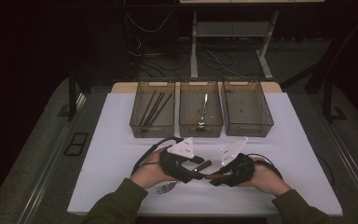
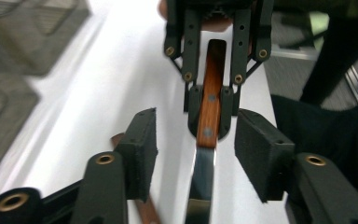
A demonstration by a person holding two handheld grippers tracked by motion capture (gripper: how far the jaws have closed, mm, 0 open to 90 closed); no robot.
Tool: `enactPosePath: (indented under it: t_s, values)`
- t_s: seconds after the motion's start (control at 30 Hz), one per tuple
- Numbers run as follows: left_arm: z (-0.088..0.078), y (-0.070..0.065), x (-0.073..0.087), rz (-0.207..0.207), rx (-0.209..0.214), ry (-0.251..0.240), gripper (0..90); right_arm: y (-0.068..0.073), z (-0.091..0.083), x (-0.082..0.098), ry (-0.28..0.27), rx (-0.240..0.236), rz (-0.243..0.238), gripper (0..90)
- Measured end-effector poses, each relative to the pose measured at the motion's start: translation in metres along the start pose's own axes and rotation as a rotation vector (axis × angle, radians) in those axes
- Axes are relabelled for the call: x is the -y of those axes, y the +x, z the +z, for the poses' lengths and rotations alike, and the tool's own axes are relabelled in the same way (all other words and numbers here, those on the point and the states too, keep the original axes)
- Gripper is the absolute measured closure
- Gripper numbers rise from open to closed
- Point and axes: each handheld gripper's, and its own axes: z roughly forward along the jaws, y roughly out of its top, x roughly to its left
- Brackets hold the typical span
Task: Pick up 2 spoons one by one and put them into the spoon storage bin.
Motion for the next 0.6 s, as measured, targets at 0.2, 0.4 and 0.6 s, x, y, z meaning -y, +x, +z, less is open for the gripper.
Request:
enactPosePath:
  t_s: [0.2, 0.4, 0.6]
  values:
    - [-0.025, 0.003, 0.032, -0.094, -0.132, -0.058, 31.3, -0.01, -0.012, 0.008, -0.028, 0.048, 0.057, 76.1]
    - [-0.039, -0.005, 0.061, -0.159, -0.227, -0.067, 18.2, -0.018, -0.026, 0.019, -0.048, 0.104, 0.115, 76.1]
    - [-0.044, -0.01, 0.084, -0.225, -0.284, -0.045, 11.9, -0.022, -0.041, 0.026, -0.101, 0.15, 0.195, 76.1]
